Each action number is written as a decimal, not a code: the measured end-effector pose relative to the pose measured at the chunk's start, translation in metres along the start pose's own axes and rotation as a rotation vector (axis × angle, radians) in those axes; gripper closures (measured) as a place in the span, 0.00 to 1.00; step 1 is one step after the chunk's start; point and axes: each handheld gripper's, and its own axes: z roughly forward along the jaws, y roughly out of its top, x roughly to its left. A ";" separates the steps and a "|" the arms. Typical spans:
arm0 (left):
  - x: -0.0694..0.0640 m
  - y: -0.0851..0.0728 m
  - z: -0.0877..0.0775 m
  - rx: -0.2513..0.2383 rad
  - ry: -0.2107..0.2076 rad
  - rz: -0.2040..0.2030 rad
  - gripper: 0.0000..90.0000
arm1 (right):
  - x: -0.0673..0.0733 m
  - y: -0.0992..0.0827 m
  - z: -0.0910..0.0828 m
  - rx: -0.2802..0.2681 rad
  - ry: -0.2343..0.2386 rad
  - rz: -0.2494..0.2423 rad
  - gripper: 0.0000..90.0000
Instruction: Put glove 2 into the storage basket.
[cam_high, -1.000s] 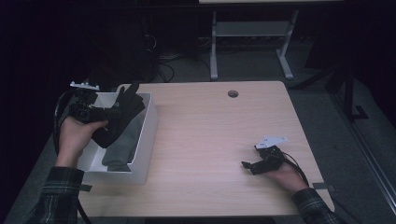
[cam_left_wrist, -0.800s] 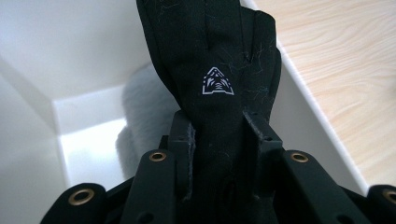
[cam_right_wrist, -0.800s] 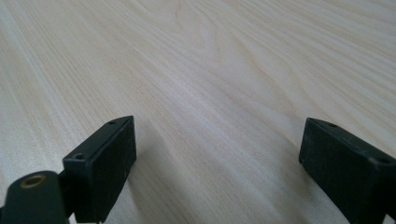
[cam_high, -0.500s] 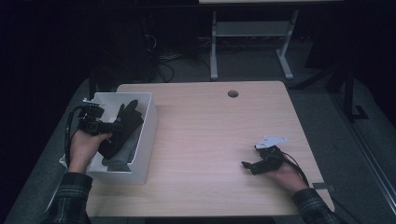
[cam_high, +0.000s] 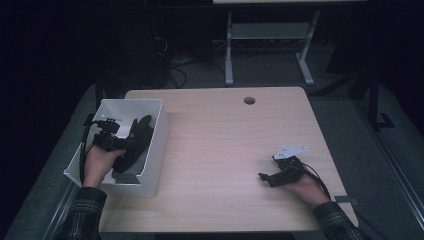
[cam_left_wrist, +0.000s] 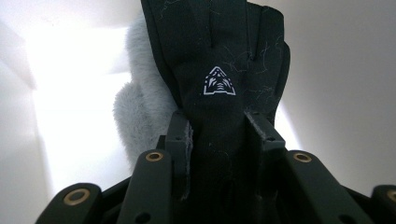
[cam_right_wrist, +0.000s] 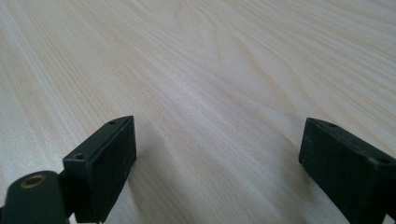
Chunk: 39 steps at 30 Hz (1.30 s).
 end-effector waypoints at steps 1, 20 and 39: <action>0.001 0.001 -0.002 -0.004 0.000 0.000 0.69 | 0.000 0.000 0.000 0.000 0.000 0.000 0.12; 0.003 0.019 -0.025 -0.080 0.037 0.055 0.24 | 0.000 0.000 0.000 0.000 0.000 0.000 0.12; -0.051 0.051 -0.045 -0.155 -0.081 0.169 0.23 | 0.000 0.000 0.000 0.000 0.000 0.000 0.12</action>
